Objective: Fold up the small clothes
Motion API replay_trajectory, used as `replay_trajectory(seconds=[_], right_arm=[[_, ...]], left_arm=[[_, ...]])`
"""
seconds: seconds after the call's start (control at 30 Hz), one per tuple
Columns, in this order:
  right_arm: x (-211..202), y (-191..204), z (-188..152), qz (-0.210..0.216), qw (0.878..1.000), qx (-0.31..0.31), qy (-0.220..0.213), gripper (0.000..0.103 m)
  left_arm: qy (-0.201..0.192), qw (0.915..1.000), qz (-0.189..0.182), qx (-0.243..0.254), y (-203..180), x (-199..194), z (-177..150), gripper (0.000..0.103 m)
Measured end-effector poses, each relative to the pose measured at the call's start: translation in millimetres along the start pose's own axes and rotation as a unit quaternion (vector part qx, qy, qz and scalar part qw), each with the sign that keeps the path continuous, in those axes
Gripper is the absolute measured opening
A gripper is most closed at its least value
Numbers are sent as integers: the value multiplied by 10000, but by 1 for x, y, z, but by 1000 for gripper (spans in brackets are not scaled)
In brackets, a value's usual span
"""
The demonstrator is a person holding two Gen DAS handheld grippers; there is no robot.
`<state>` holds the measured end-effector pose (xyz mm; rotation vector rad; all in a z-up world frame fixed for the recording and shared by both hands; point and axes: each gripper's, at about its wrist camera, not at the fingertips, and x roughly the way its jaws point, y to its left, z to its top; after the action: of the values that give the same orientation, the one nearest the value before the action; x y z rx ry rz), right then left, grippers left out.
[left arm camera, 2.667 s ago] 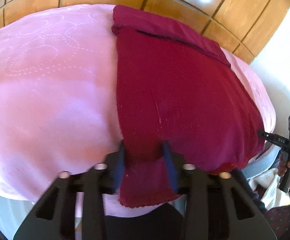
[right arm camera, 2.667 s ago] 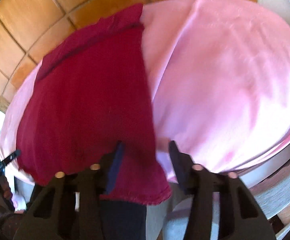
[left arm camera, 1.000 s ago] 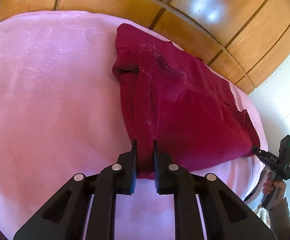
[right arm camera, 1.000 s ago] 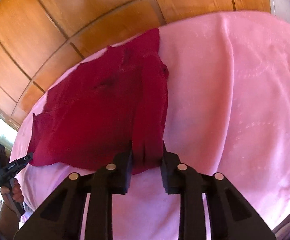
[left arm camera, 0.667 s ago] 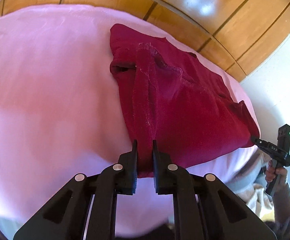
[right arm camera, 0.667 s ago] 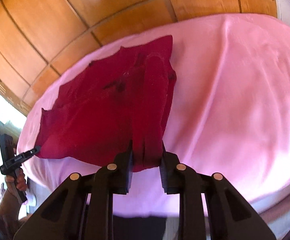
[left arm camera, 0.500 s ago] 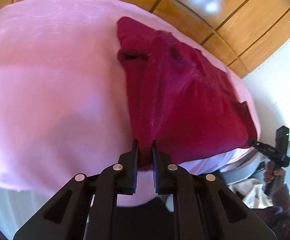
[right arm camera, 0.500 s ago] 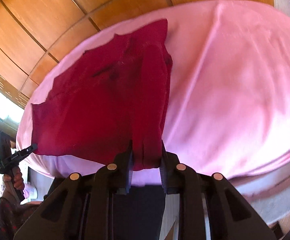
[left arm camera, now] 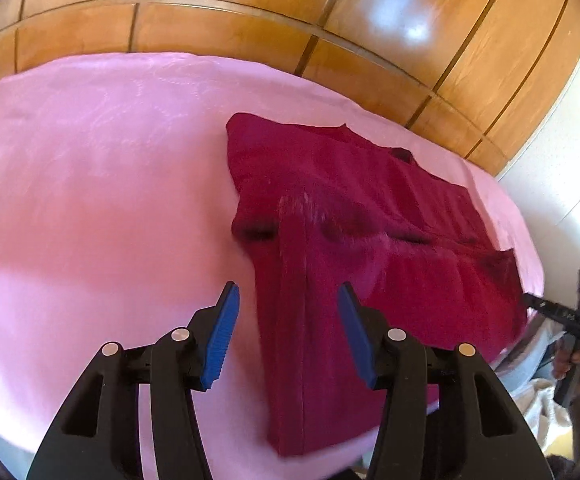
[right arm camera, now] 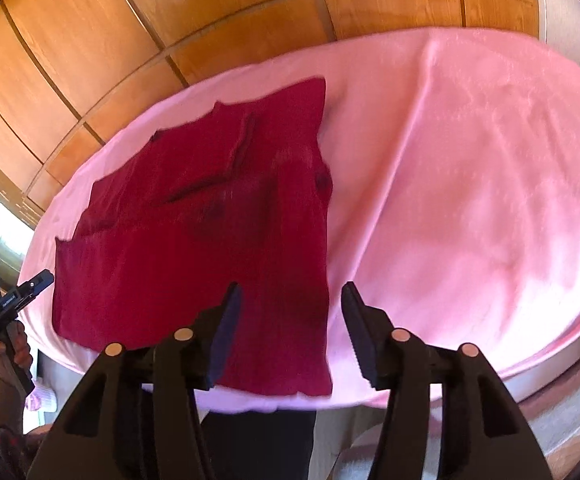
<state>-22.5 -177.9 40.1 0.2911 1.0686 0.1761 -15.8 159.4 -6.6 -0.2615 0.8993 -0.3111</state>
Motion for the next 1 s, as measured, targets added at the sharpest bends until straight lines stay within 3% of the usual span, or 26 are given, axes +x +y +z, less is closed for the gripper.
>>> replay_trajectory(seconds=[0.23,0.27,0.33,0.37,0.43,0.7,0.83,1.0], right_arm=[[21,6,33,-102,9994,-304,-145,57],[26,7,36,-145,9991,-371,-121,57],[36,9,40,-176,9987,-468,-40,48],[39,10,41,-159,9984,-537,6,35],[41,16,39,-242,9966,-778,84,8],[-19,26,38,-89,9957,-802,-458,6],[-37,34,62,31,9935,-761,-844,6],[-25,39,107,28,9908,-763,-1114,6]], left_arm=[[116,9998,-91,132,4,21,16,49],[110,9998,-90,133,4,23,16,42],[146,9997,-62,167,4,25,15,26],[134,9997,-18,191,3,25,15,15],[26,9995,14,305,-1,19,14,8],[-611,9965,-354,439,-14,-41,11,7],[-911,9944,-374,380,-16,-55,28,7],[-1259,9905,-258,488,-18,-53,68,7]])
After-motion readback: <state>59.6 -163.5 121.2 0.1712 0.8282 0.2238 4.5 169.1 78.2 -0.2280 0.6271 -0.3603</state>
